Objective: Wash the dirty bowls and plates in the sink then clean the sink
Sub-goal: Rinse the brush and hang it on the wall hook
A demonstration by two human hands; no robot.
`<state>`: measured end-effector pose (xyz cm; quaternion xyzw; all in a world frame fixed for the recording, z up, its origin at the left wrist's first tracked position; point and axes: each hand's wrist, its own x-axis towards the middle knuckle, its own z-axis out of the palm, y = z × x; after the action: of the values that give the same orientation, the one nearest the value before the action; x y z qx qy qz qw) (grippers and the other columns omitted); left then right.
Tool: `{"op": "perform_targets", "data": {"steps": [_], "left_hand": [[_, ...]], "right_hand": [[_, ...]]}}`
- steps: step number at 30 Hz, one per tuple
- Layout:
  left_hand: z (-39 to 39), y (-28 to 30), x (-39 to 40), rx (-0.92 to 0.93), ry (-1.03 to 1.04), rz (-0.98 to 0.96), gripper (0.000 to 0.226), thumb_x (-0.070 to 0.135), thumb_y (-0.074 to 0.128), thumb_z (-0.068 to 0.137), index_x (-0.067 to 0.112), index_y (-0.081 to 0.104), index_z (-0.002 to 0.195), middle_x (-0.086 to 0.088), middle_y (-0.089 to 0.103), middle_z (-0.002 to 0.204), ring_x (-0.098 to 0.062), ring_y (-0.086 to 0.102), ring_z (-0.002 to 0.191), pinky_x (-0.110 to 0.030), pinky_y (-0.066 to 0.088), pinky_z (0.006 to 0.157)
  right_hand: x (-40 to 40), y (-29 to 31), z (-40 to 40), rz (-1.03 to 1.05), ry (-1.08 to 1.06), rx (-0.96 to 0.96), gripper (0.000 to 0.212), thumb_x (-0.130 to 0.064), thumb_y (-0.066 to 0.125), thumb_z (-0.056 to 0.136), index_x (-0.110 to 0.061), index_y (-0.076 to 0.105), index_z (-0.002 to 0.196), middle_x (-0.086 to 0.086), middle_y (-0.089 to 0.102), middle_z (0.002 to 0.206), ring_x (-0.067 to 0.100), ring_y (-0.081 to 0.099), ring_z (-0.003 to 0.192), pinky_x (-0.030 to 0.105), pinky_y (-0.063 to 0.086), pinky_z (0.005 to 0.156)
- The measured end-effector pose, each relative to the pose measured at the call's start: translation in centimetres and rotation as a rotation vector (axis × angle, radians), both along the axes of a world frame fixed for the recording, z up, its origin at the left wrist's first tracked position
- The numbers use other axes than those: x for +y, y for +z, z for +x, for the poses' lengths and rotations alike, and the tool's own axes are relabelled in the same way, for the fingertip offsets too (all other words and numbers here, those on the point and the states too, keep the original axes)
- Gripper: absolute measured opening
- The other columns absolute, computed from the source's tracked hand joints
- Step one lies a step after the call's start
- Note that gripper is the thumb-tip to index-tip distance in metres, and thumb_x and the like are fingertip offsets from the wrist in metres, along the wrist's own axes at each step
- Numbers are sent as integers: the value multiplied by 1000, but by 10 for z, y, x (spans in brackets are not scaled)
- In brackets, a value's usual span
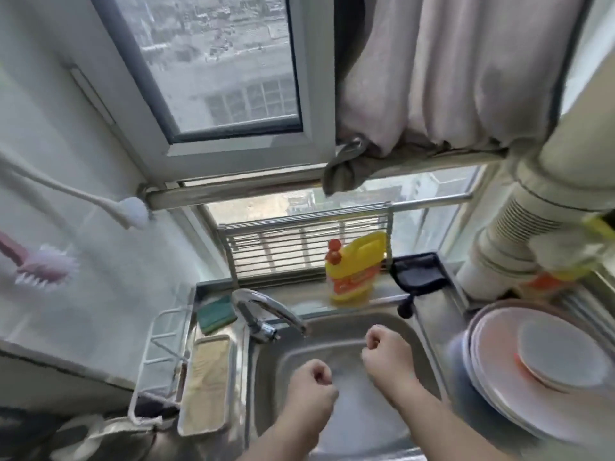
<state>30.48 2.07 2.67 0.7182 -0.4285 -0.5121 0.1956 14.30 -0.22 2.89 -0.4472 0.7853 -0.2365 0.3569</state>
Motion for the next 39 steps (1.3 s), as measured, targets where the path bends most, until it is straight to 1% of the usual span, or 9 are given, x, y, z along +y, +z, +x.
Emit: {"op": "perform_targets", "data": {"steps": [4, 7, 9, 13, 19, 25, 30, 34, 39], "left_hand": [[-22, -52, -1, -81, -306, 209, 64, 2, 54, 66, 51, 61, 107, 8, 65, 91, -14, 63, 70, -26, 51, 53], [-46, -52, -3, -60, -347, 377, 50, 5, 67, 85, 30, 58, 127, 1, 61, 113, -17, 61, 92, -21, 47, 61], [-59, -53, -6, -57, -295, 332, 17, 25, 70, 93, 16, 65, 107, -1, 62, 90, -18, 55, 75, -25, 41, 60], [-84, -60, -8, -113, -170, 202, 47, 51, 47, 105, 20, 46, 71, 3, 44, 64, -19, 38, 58, -32, 27, 59], [-130, -67, -20, 135, -265, 296, 55, -11, 44, 95, 29, 55, 131, -6, 50, 120, -25, 59, 93, -34, 58, 72], [-220, -53, -28, 208, -297, 197, 48, 29, 52, 96, 32, 56, 144, 2, 65, 125, -21, 64, 108, -39, 54, 100], [-277, -52, -14, 178, -411, 91, 66, 35, 45, 109, 33, 14, 168, 4, 28, 170, -23, 31, 155, -42, 26, 127], [-296, -73, -1, 61, -509, -34, 70, 35, 39, 112, 39, -3, 167, 0, 33, 166, -23, 38, 148, -30, 29, 115], [-306, -98, -9, -38, -519, -163, 67, 39, 41, 111, 43, 2, 165, -7, 43, 159, -29, 52, 135, -37, 41, 111]], "right_hand": [[51, -54, -41, 315, 123, -88, 34, -1, 58, 76, -29, 69, 91, -5, 66, 94, 15, 60, 70, 32, 54, 63], [70, -71, -58, 418, 154, -287, 69, -20, 74, 87, -40, 48, 147, -7, 54, 138, 6, 63, 88, 14, 49, 65], [68, -73, -66, 345, 69, -272, 48, -34, 69, 94, -32, 58, 141, -8, 69, 121, 7, 66, 87, 15, 47, 66], [61, -61, -86, 206, -26, -163, 29, -29, 57, 99, -31, 69, 125, -8, 75, 106, 8, 65, 83, 23, 50, 76], [47, -16, -125, -19, 156, -211, 61, -13, 56, 92, -40, 52, 146, -11, 60, 127, 6, 62, 102, 27, 51, 96], [58, 60, -219, -529, -119, 36, 18, -12, 65, 97, -25, 76, 101, -16, 70, 95, 5, 64, 87, 17, 50, 79], [90, 21, -334, -232, -472, 203, 23, -16, 57, 94, -27, 68, 111, -6, 63, 105, 22, 60, 100, 40, 50, 84], [118, -42, -362, 209, -333, 174, 52, -35, 48, 104, -32, 36, 154, 16, 48, 139, 40, 53, 123, 48, 45, 106], [124, -83, -359, 98, -318, -31, 61, -35, 41, 108, -41, 5, 157, 10, 57, 141, 36, 59, 121, 47, 48, 103]]}}
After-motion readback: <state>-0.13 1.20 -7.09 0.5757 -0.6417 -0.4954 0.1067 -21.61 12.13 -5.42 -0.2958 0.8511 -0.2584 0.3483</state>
